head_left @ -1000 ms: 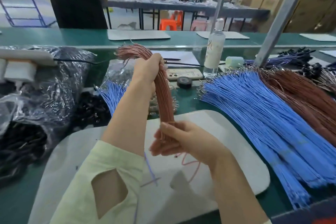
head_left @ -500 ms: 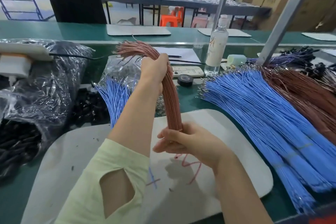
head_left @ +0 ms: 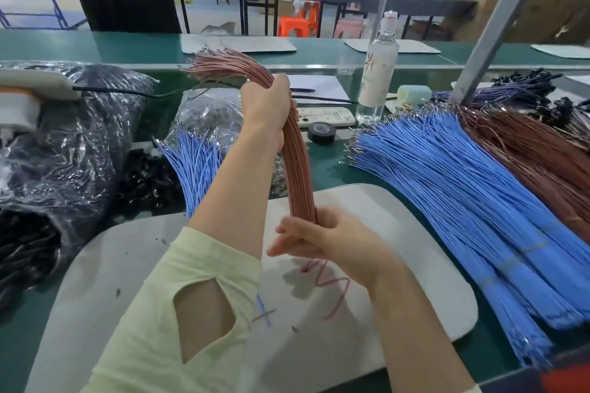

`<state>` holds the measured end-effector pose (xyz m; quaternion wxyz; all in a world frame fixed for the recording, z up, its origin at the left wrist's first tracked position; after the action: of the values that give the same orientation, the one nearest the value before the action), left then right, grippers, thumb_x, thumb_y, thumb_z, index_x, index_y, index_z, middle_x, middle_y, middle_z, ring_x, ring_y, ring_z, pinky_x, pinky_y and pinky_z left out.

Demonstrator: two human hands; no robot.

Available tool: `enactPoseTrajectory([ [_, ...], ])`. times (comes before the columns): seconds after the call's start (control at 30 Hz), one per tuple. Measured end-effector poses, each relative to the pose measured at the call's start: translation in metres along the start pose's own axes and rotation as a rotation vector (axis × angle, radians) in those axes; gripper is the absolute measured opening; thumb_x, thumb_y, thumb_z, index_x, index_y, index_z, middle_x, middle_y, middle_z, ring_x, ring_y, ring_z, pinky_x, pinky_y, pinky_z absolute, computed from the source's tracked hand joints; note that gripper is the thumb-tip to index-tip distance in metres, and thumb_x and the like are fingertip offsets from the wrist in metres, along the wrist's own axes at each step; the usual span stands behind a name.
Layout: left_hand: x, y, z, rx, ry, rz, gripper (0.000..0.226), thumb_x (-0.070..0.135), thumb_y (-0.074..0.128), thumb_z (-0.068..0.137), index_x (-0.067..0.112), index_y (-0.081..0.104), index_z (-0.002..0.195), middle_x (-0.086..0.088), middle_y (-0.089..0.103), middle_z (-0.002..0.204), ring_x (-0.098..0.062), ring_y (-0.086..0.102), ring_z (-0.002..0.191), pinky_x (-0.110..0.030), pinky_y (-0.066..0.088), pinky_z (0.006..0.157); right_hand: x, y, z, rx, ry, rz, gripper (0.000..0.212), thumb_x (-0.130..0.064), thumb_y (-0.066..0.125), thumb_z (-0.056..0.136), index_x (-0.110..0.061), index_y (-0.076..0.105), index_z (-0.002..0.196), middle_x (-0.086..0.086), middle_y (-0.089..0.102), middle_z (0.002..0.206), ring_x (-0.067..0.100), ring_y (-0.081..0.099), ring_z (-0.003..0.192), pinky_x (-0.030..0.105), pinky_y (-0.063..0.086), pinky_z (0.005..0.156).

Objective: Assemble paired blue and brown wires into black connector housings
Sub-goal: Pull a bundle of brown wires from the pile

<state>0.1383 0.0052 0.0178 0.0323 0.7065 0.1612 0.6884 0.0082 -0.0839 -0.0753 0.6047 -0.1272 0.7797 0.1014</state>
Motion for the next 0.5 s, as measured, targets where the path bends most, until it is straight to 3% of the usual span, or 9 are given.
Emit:
enactPoseTrajectory([
  [0.1,0.004,-0.004,0.004,-0.003,0.005,-0.068,0.018,0.001,0.046,0.088,0.009,0.042,0.072,0.0,0.042,0.053,-0.009,0.038,0.036,-0.023,0.036,0.046,0.003,-0.002,-0.01,-0.05,0.037,-0.026,0.015,-0.02,0.061,0.091,-0.007,0.061,0.099,0.002,0.075,0.085,0.008,0.07,0.077,0.015,0.052,0.064],
  [0.23,0.008,-0.004,0.007,-0.028,0.015,-0.054,0.01,0.003,0.047,0.087,0.007,0.045,0.078,0.0,0.043,0.053,-0.009,0.039,0.036,-0.022,0.037,0.045,-0.014,-0.01,-0.003,0.032,-0.041,0.024,0.048,-0.043,0.07,0.069,-0.015,0.06,0.106,0.007,0.072,0.104,0.016,0.069,0.096,0.029,0.057,0.083],
  [0.37,0.006,0.001,0.003,-0.049,0.014,-0.08,0.017,0.002,0.046,0.087,0.008,0.044,0.072,0.0,0.043,0.052,-0.009,0.038,0.035,-0.023,0.038,0.046,-0.024,-0.002,0.013,0.074,-0.171,0.207,0.036,-0.035,0.065,0.079,-0.004,0.061,0.097,0.007,0.072,0.08,0.019,0.07,0.074,0.027,0.057,0.07],
  [0.5,0.004,0.0,0.005,-0.011,0.024,-0.096,0.021,0.0,0.046,0.086,0.009,0.043,0.067,0.002,0.042,0.047,-0.009,0.038,0.034,-0.021,0.034,0.041,-0.018,-0.004,0.009,0.032,-0.124,0.065,0.025,-0.031,0.063,0.086,-0.007,0.059,0.09,0.006,0.072,0.075,0.019,0.071,0.069,0.023,0.057,0.065],
])
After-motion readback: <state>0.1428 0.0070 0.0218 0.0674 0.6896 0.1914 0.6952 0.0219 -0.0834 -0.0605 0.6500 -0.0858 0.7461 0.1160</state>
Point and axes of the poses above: each hand's wrist, its own z-axis towards the middle knuckle, its own y-axis out of the palm, x = y × z, the point moved 5 cm from there along z, towards the middle knuckle
